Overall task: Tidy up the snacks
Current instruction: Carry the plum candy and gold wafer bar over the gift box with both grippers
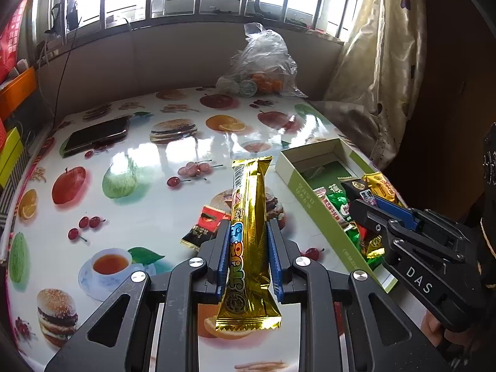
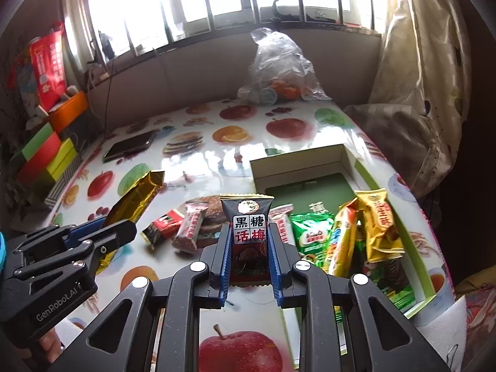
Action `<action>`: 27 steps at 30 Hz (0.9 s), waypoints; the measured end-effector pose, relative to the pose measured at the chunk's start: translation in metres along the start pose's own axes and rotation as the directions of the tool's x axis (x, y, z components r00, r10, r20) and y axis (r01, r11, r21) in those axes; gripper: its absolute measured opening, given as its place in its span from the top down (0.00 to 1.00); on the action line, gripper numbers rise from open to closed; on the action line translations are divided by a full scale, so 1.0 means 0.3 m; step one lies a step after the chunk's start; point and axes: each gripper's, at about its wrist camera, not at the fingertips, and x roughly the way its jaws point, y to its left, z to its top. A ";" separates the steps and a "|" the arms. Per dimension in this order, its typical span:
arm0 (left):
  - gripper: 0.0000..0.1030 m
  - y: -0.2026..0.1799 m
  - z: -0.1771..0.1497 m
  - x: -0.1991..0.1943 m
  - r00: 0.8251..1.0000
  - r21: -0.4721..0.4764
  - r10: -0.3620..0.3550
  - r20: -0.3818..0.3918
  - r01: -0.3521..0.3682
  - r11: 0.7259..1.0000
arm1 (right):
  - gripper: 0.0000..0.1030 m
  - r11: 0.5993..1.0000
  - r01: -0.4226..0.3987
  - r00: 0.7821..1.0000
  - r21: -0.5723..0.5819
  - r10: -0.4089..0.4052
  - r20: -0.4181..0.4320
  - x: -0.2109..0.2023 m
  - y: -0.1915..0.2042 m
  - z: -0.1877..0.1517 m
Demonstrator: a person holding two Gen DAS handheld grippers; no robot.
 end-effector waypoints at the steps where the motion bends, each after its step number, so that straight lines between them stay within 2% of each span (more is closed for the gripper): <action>1: 0.77 -0.009 0.001 0.002 1.000 0.006 -0.006 0.000 0.006 1.000 | 0.80 1.000 0.005 1.000 0.004 -0.005 0.004 -0.008 -0.013 0.003; 13: 0.77 -0.130 0.029 0.034 0.998 0.044 -0.068 -0.013 0.069 0.997 | 0.80 0.997 0.063 0.998 0.034 -0.064 0.025 -0.054 -0.129 0.030; 27: 0.77 -0.247 0.069 0.102 0.989 0.058 -0.139 -0.046 0.142 0.988 | 0.80 0.992 0.108 0.994 0.061 -0.109 0.008 -0.046 -0.256 0.046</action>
